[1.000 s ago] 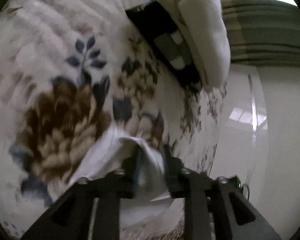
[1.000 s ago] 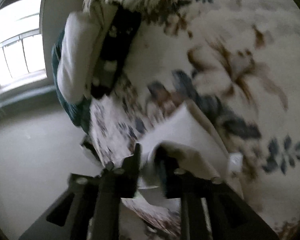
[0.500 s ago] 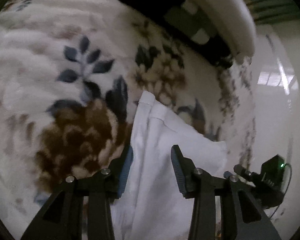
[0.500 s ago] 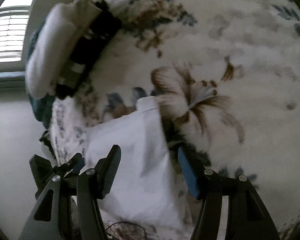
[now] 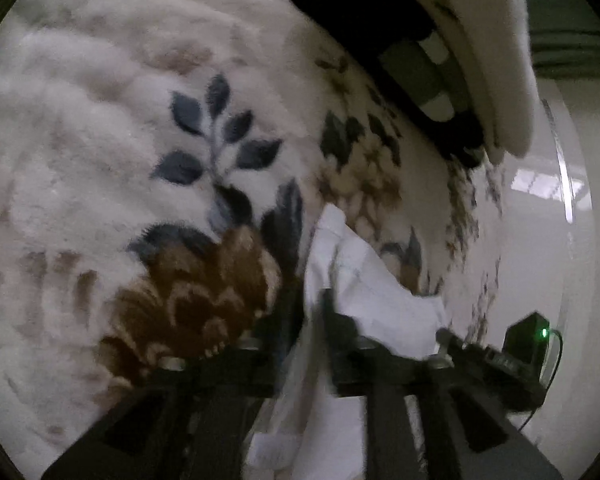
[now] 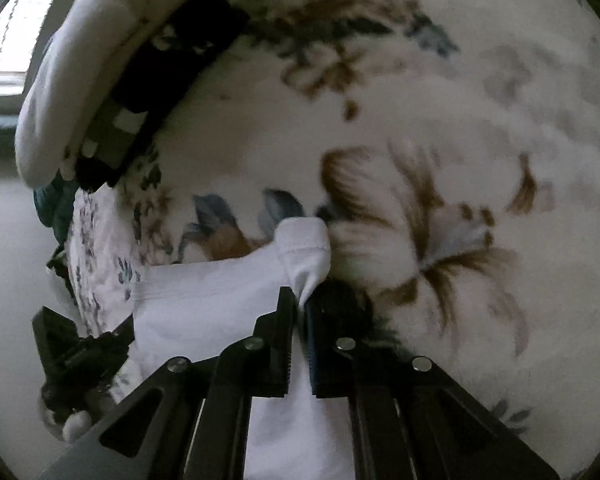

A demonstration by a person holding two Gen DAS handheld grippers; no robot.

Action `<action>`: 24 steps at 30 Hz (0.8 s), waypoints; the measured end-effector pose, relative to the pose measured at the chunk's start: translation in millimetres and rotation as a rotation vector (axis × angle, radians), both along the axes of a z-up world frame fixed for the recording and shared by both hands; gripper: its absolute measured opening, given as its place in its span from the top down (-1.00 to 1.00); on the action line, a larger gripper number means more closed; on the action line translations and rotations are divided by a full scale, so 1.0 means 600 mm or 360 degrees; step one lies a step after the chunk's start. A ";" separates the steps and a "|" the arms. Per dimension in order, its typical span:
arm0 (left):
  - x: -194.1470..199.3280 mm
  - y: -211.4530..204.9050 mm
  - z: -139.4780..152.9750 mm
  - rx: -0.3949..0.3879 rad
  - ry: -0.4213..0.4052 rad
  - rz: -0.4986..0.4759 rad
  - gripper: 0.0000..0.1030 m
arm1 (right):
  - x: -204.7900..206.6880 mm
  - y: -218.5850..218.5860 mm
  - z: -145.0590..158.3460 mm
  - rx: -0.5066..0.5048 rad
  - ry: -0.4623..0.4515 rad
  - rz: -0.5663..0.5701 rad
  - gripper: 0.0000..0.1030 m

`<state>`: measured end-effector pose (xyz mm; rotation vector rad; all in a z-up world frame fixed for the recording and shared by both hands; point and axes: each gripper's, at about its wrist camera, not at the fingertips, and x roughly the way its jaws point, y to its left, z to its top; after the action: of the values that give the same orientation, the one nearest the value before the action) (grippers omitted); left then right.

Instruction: Fold small clothes

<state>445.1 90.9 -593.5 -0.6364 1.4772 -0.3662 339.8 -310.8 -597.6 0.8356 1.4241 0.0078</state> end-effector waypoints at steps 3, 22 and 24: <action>-0.025 0.005 0.008 -0.0096 -0.0022 -0.0038 -0.25 | -0.027 -0.018 0.007 0.0088 -0.0021 -0.0026 -0.32; -0.103 -0.062 -0.019 -0.0195 0.0043 -0.0078 0.64 | -0.102 0.053 -0.099 0.0713 -0.0018 0.0144 0.44; -0.104 -0.066 0.001 -0.0162 0.0019 -0.0085 0.65 | -0.099 0.053 -0.078 0.0678 -0.0050 0.0168 0.53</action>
<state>382.5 51.1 -593.0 -0.6818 1.4960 -0.4824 280.6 -279.0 -644.6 1.0999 1.4572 0.4155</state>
